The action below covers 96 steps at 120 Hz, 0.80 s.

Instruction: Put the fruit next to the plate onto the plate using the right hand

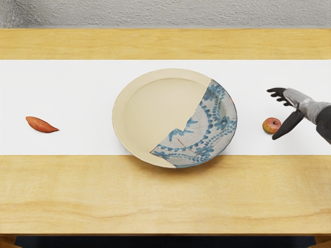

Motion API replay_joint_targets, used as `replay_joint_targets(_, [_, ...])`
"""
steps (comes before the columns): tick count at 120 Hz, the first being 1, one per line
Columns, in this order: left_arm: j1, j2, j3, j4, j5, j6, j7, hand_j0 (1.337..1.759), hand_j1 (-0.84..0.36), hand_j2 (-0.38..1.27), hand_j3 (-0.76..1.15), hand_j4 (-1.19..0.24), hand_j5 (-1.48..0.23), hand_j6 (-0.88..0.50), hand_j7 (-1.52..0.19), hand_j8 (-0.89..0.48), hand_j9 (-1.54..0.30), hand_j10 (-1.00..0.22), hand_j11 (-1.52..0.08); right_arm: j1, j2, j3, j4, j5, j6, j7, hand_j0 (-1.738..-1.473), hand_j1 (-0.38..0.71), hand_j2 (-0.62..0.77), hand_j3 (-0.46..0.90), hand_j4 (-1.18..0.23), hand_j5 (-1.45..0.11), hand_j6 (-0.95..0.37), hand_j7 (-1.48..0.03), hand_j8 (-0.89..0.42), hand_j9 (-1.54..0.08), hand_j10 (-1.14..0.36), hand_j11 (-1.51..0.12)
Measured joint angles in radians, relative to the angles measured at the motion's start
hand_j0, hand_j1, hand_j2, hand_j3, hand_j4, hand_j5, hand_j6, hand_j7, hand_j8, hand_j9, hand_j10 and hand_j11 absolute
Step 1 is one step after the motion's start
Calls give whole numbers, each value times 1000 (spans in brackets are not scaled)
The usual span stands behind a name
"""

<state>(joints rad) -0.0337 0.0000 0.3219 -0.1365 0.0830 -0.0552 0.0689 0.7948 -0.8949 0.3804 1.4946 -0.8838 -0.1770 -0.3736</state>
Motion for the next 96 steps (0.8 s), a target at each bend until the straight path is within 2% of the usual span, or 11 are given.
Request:
replay_joint_targets(28, [0, 0, 0, 0, 0, 0, 0, 1658, 55, 49, 0, -245, -318, -245, -318, -245, -318, -245, -318, -58, 35, -9, 1, -78, -83, 1, -1658, -84, -41, 0, -229, -292, -231, -291, -230, -292, -228, -291])
replay_joint_targets(44, [0, 0, 0, 0, 0, 0, 0, 1658, 55, 49, 0, -245, -318, -245, -318, -245, -318, -245, -318, -67, 39, -9, 0, -88, -98, -30, -1658, -25, -50, 0, -278, -355, -280, -354, -278, -355, -277, -355])
replay_joint_targets(68, [0, 0, 0, 0, 0, 0, 0, 1658, 55, 49, 0, -245, -318, -245, -318, -245, -318, -245, -318, -71, 43, -10, -5, -91, -129, -41, -1658, -7, -53, 0, -293, -375, -295, -374, -293, -375, -292, -375])
replay_joint_targets(96, [0, 0, 0, 0, 0, 0, 0, 1658, 55, 49, 0, -245, -318, -245, -318, -245, -318, -245, -318, -72, 84, -11, -54, -91, -132, -34, -1658, 18, -57, 0, -313, -402, -315, -401, -314, -402, -312, -401])
